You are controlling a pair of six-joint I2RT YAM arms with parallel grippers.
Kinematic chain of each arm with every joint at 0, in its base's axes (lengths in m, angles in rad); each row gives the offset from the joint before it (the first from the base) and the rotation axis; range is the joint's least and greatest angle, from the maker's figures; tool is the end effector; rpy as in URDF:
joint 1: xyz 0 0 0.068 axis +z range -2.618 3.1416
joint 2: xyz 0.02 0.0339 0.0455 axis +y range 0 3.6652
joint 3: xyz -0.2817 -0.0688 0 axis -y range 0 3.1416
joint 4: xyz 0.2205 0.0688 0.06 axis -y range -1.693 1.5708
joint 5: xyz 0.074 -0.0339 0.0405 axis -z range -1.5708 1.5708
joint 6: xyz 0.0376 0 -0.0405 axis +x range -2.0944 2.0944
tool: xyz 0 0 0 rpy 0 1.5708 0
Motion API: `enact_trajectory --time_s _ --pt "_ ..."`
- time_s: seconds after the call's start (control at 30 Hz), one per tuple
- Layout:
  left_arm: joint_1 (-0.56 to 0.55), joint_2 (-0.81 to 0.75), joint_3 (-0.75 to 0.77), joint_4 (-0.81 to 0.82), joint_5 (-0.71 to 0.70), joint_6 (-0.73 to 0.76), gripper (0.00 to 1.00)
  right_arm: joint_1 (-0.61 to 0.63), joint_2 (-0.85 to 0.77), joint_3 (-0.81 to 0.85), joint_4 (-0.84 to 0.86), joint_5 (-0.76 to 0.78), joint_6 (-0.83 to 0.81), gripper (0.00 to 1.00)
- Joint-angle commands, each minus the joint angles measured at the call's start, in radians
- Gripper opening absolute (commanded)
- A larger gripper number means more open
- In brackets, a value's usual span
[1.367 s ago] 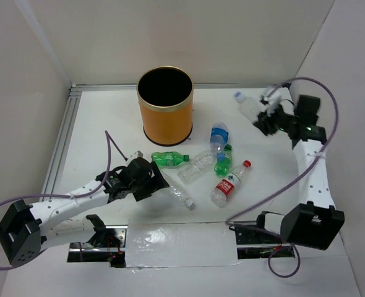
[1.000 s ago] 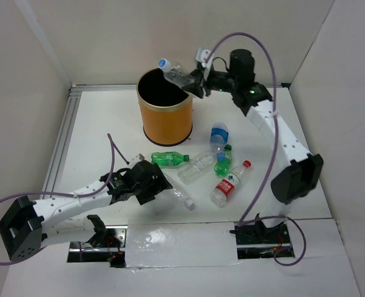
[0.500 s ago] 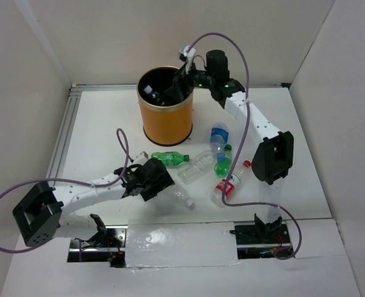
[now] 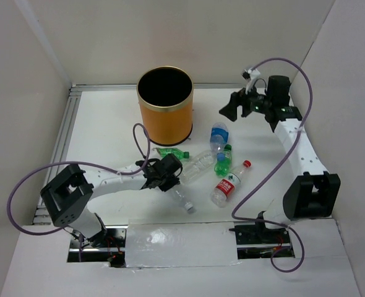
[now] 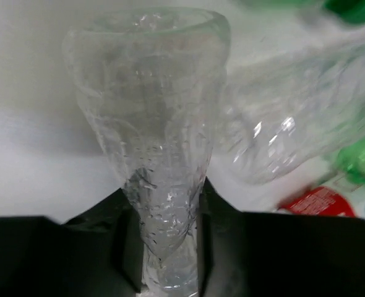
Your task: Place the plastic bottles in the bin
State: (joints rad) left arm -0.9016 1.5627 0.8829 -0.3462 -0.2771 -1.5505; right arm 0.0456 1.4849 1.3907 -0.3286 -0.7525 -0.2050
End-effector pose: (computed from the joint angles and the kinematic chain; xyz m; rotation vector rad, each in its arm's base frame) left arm 0.1843 -0.2164 0.2090 -0.9408 2.4740 -0.5707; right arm 0.3120 0.0400 0.3915 -0.7062 1.7919 0.6388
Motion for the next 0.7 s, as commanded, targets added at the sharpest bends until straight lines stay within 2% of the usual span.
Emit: enact_trajectory --time_s 0.0,0.03,0.07,0.1,0.17,0.23,0.33,0.37,0.43,0.5,0.57,0.63,0.67 --pt "-0.084 -0.067 -0.059 -0.138 0.026 0.001 0.08 -0.068 -0.076 -0.105 -0.111 -0.031 0.022 0.90" --pt "-0.109 -0.105 -0.059 -0.160 0.013 0.010 0.00 -0.084 -0.077 -0.126 -0.125 -0.018 0.048 0.86" --pt "-0.135 -0.143 -0.059 -0.189 -0.003 0.023 0.00 -0.110 -0.077 -0.157 -0.145 -0.018 0.049 0.79" --pt "-0.187 -0.218 -0.041 -0.244 -0.032 0.052 0.00 -0.110 -0.077 -0.179 -0.180 -0.008 0.059 0.76" --pt "-0.233 -0.286 -0.009 -0.293 -0.075 0.093 0.00 -0.121 -0.055 -0.188 -0.213 0.011 0.082 0.76" --pt "-0.260 -0.373 0.059 -0.312 -0.126 0.159 0.00 -0.110 -0.013 -0.203 -0.231 0.033 0.104 0.83" --pt "-0.260 -0.423 0.181 -0.295 -0.296 0.300 0.00 -0.084 0.059 -0.203 -0.244 0.068 0.145 0.98" --pt "-0.250 -0.423 0.220 -0.272 -0.406 0.402 0.00 -0.084 0.077 -0.203 -0.244 0.068 0.165 1.00" --pt "-0.205 -0.399 0.345 -0.182 -0.480 0.489 0.00 -0.084 0.109 -0.203 -0.231 0.059 0.193 1.00" --pt "-0.079 -0.336 0.427 -0.076 -0.481 0.635 0.00 -0.084 0.152 -0.194 -0.222 0.045 0.208 1.00" --pt "0.035 -0.278 0.548 0.045 -0.481 0.694 0.00 -0.084 0.185 -0.185 -0.222 0.045 0.219 1.00" --pt "0.105 -0.169 0.638 0.087 -0.471 0.733 0.00 -0.084 0.199 -0.174 -0.222 0.035 0.219 1.00" --pt "0.171 -0.132 0.739 0.087 -0.459 0.747 0.00 -0.084 0.210 -0.174 -0.222 0.035 0.219 1.00"
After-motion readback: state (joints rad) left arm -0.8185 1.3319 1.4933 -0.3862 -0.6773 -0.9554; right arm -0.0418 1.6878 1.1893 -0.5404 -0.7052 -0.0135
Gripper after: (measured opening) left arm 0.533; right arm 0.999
